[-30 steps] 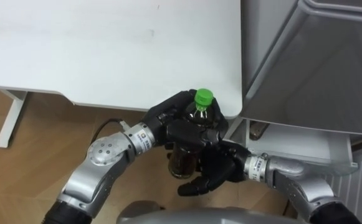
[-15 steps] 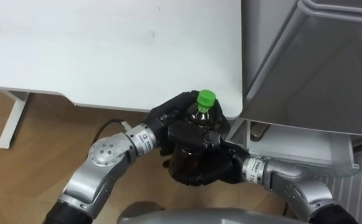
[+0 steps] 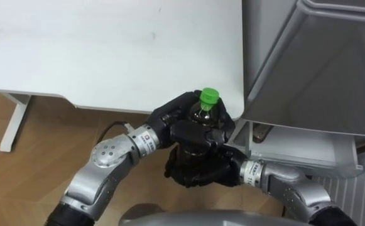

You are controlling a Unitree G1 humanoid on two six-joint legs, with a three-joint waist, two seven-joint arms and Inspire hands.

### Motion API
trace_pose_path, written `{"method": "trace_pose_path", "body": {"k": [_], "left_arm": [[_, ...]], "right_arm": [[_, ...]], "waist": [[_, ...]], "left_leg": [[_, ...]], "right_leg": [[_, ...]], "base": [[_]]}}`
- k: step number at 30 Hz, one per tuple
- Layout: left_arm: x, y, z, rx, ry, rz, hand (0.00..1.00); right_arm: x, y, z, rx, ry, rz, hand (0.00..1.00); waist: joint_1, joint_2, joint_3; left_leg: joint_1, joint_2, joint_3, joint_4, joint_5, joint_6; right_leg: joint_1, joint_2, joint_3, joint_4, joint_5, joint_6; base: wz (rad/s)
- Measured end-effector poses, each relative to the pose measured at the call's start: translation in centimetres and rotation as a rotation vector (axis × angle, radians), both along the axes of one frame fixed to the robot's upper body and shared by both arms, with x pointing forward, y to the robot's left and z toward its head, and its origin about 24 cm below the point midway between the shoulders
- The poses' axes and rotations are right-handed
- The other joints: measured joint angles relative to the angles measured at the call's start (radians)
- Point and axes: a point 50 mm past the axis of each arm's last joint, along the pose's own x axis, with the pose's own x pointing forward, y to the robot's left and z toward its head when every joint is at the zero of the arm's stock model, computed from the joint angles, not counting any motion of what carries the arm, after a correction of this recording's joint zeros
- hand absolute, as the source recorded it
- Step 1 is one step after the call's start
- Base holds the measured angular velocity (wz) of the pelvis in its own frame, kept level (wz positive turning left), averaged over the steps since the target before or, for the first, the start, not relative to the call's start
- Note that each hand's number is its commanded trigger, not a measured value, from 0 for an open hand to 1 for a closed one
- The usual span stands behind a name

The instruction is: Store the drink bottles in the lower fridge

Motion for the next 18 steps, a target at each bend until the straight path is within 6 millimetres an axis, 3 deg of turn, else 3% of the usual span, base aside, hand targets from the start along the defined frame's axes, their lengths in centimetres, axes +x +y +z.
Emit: {"method": "trace_pose_path", "body": {"k": [18], "left_arm": [[0.26, -0.40, 0.30, -0.060, 0.010, 0.040, 0.00]], "right_arm": [[-0.59, 0.90, 0.10, 0.114, 0.049, -0.024, 1.00]], "waist": [[0.000, -0.008, 0.0020]], "left_leg": [[-0.001, 0.000, 0.000, 0.002, 0.000, 0.000]], "right_leg": [[0.000, 0.000, -0.001, 0.000, 0.000, 0.000]], "base": [[0.00]]}}
